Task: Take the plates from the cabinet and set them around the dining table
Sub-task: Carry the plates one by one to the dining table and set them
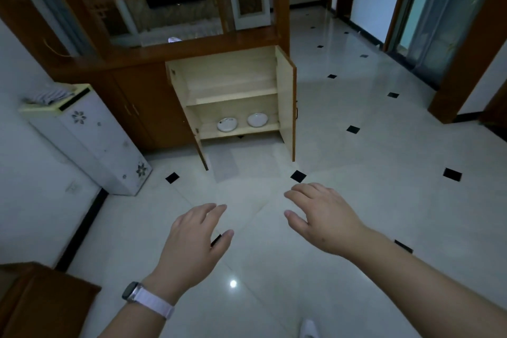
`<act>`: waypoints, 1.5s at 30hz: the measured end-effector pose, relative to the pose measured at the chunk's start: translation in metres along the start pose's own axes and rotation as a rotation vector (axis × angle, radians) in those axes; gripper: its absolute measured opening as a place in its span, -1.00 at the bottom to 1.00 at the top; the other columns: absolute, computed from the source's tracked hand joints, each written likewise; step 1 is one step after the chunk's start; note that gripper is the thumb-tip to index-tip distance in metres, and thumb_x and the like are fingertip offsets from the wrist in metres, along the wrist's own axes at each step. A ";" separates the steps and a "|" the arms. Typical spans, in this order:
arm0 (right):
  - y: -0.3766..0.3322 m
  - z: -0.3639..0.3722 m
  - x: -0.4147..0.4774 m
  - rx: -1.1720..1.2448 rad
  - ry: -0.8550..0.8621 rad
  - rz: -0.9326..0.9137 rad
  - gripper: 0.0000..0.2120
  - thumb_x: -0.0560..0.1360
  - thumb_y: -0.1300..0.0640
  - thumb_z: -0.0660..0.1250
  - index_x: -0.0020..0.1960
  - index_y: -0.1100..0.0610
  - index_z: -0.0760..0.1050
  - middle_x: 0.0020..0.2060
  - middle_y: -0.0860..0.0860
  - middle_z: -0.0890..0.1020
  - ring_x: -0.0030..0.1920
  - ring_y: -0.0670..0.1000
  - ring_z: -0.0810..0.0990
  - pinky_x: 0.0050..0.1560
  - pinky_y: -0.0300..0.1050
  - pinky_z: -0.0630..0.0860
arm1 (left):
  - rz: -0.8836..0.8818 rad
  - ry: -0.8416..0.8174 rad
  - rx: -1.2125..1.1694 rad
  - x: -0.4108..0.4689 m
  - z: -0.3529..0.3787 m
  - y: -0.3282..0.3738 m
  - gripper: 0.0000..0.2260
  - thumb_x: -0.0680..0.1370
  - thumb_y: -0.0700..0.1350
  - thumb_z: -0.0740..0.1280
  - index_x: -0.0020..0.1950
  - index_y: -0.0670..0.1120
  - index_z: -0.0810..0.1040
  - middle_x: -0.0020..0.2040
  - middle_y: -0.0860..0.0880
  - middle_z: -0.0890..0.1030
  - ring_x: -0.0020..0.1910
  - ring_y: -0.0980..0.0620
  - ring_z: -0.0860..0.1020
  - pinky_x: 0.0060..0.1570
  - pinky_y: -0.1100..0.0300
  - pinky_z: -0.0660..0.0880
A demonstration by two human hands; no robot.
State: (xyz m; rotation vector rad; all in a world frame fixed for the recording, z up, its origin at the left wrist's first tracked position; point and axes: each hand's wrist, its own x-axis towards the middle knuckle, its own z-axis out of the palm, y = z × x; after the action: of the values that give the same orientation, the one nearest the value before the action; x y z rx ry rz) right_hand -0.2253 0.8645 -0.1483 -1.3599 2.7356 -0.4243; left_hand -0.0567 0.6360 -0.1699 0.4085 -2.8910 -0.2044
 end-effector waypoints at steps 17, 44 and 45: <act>0.050 -0.018 0.244 -0.033 -0.044 -0.120 -0.48 0.55 -0.24 -0.02 0.38 -0.03 0.39 0.34 -0.09 0.45 0.34 -0.02 0.35 0.30 -0.04 0.29 | -0.068 0.048 0.050 0.207 0.011 -0.082 -0.56 0.56 0.21 0.14 0.30 0.01 0.53 0.25 -0.02 0.57 0.23 -0.03 0.50 0.22 0.00 0.37; 0.018 0.035 0.601 -0.141 -0.080 0.079 -0.36 0.50 -0.28 -0.14 0.39 -0.02 0.39 0.37 -0.05 0.44 0.38 0.02 0.35 0.31 -0.04 0.27 | 0.178 0.003 -0.057 0.524 0.053 -0.350 -0.63 0.53 0.15 0.18 0.21 0.01 0.56 0.17 -0.05 0.59 0.14 -0.09 0.53 0.12 -0.02 0.43; 0.023 0.037 0.610 -0.133 -0.074 0.089 -0.37 0.50 -0.28 -0.12 0.37 -0.01 0.41 0.35 -0.04 0.46 0.36 0.03 0.38 0.29 -0.04 0.29 | 0.192 0.005 -0.056 0.534 0.056 -0.353 -0.64 0.53 0.15 0.19 0.20 0.00 0.56 0.16 -0.05 0.59 0.13 -0.09 0.53 0.13 -0.03 0.42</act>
State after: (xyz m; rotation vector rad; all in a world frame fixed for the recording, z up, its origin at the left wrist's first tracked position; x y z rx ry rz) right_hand -0.6093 0.3880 -0.1474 -1.2477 2.7938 -0.1849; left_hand -0.4802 0.1527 -0.1803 0.1204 -2.8888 -0.2509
